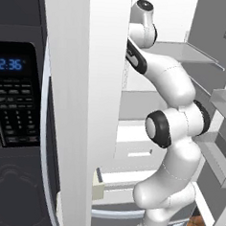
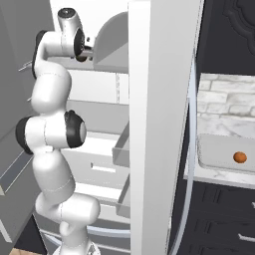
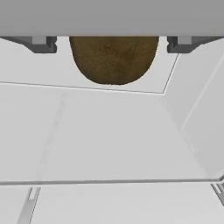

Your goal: Pick the kiwi and tangerine from the fridge and place them inside the tupperware on the counter.

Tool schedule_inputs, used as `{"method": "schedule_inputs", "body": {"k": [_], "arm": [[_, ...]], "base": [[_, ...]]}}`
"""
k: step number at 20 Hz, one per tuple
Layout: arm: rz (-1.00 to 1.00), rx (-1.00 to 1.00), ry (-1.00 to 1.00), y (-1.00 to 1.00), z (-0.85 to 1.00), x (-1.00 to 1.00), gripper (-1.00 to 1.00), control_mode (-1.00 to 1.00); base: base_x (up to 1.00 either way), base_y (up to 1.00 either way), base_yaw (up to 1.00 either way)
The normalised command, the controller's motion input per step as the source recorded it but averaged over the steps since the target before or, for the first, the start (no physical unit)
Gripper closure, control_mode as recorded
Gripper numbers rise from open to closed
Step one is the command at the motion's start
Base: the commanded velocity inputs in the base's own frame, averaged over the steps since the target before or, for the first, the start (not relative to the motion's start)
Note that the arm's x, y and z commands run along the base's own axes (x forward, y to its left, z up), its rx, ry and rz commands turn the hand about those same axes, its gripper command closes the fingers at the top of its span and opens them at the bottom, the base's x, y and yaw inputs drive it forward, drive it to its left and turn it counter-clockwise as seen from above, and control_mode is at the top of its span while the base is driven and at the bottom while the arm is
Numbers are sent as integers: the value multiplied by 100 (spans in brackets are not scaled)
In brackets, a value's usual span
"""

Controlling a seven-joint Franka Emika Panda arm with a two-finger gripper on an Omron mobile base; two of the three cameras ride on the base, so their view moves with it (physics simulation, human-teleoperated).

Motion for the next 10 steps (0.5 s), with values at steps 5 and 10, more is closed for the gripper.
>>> {"method": "schedule_inputs", "body": {"k": [5, 10], "arm": [[0, -2, 0, 2, -25, 2, 100, -100], [0, -1, -1, 3, -29, 0, 100, -100]], "base": [[0, 0, 0], [0, 0, 0]]}}
